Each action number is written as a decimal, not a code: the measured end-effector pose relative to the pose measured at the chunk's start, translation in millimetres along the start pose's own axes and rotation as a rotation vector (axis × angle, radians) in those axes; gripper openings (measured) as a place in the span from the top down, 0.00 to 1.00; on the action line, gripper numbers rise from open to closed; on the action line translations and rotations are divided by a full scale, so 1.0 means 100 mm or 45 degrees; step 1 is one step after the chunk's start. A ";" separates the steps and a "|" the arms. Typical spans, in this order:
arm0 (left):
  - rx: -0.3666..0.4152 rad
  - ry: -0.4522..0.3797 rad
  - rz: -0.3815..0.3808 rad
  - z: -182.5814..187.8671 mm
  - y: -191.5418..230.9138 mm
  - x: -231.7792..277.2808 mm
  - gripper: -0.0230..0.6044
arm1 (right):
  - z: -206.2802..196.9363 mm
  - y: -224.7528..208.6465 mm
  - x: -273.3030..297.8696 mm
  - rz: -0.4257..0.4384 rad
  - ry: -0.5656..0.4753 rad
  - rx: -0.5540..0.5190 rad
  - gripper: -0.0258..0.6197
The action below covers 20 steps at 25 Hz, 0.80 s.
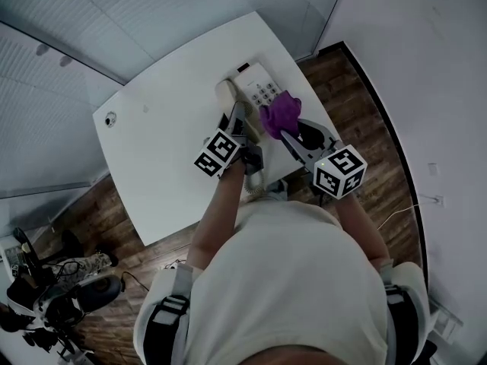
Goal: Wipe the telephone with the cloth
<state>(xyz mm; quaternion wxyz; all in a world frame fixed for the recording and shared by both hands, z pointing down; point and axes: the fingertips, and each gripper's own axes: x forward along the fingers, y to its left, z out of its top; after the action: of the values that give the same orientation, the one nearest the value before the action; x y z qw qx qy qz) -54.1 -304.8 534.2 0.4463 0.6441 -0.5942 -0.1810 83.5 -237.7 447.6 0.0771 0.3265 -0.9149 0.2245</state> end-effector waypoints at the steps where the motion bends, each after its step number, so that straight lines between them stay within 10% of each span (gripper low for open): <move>1: 0.010 0.005 0.016 -0.01 0.01 0.02 0.60 | 0.01 -0.01 0.02 0.007 0.005 -0.002 0.75; 20: 0.134 0.009 0.250 -0.11 0.10 0.28 0.62 | 0.11 -0.25 0.32 0.102 0.040 -0.012 0.75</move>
<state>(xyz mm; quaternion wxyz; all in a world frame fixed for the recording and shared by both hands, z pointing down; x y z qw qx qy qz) -45.2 -325.2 556.4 0.4296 0.6058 -0.6617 -0.1028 74.6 -278.4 456.1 0.0839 0.2856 -0.9270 0.2283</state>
